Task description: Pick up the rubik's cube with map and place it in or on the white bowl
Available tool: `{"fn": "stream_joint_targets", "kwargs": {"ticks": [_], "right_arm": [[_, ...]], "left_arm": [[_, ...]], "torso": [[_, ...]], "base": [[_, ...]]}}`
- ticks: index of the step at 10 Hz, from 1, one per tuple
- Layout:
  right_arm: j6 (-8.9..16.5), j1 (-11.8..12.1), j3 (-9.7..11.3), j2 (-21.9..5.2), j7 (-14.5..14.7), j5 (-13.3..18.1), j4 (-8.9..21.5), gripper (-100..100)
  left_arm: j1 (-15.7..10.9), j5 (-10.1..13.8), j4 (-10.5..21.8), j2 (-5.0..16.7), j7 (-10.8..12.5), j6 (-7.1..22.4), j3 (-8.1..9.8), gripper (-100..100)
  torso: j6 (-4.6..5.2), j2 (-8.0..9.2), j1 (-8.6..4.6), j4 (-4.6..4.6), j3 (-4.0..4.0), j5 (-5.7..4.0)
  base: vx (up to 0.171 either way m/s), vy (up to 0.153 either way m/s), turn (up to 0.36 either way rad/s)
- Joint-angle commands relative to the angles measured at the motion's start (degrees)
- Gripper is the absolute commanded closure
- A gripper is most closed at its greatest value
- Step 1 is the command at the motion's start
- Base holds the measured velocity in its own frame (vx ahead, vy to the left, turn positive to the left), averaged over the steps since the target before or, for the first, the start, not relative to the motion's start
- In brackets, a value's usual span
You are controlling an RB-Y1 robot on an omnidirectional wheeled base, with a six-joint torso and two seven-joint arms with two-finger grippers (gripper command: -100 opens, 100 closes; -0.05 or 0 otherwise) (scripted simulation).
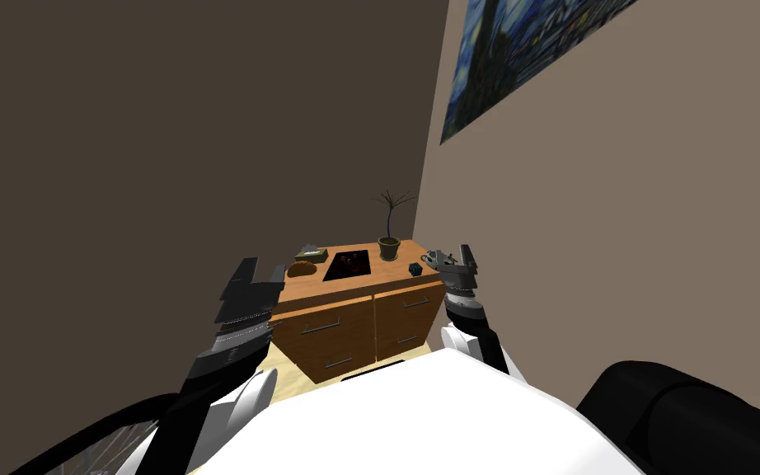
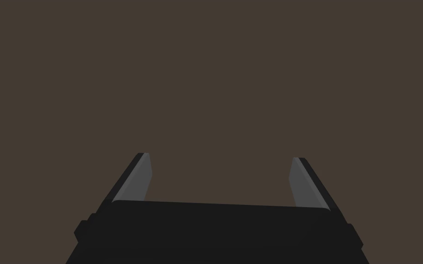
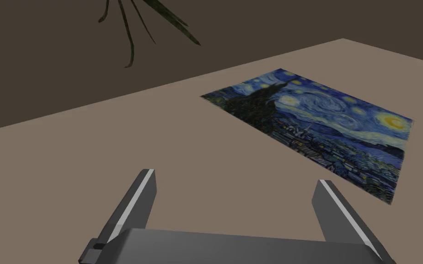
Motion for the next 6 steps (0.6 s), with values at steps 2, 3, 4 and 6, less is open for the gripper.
{"fn": "stream_joint_targets", "kwargs": {"ticks": [2, 3, 4, 6], "right_arm": [[0.0, -0.2, -0.5, -2.7, 1.5, 0.9, 0.6, -100], [0.1, -0.3, -1.1, -4.4, 3.0, 1.8, 1.3, -100], [0.2, -0.4, -1.4, -5.1, 4.0, 2.3, 1.7, -100], [0.5, -0.6, -2.0, -6.6, 6.0, 3.5, 2.8, -100]], "left_arm": [[0.0, 0.0, 0.0, 0.0, 0.0, 0.0, 0.00, 0], [0.0, 0.0, 0.0, 0.0, 0.0, 0.0, 0.00, 0], [0.0, 0.0, 0.0, 0.0, 0.0, 0.0, 0.00, 0], [0.0, 0.0, 0.0, 0.0, 0.0, 0.0, 0.00, 0]], "torso": [[-0.01, 0.07, -0.03, 0.01, 0.03, -0.01], [0.00, 0.16, -0.08, 0.03, 0.09, -0.02], [-0.01, 0.25, -0.12, 0.05, 0.14, -0.03], [0.00, 0.30, -0.10, 0.07, 0.17, -0.03]], "base": [[-0.038, -0.012, 0.039], [-0.075, -0.029, 0.054], [-0.086, -0.029, 0.064], [-0.067, -0.017, 0.042]]}}
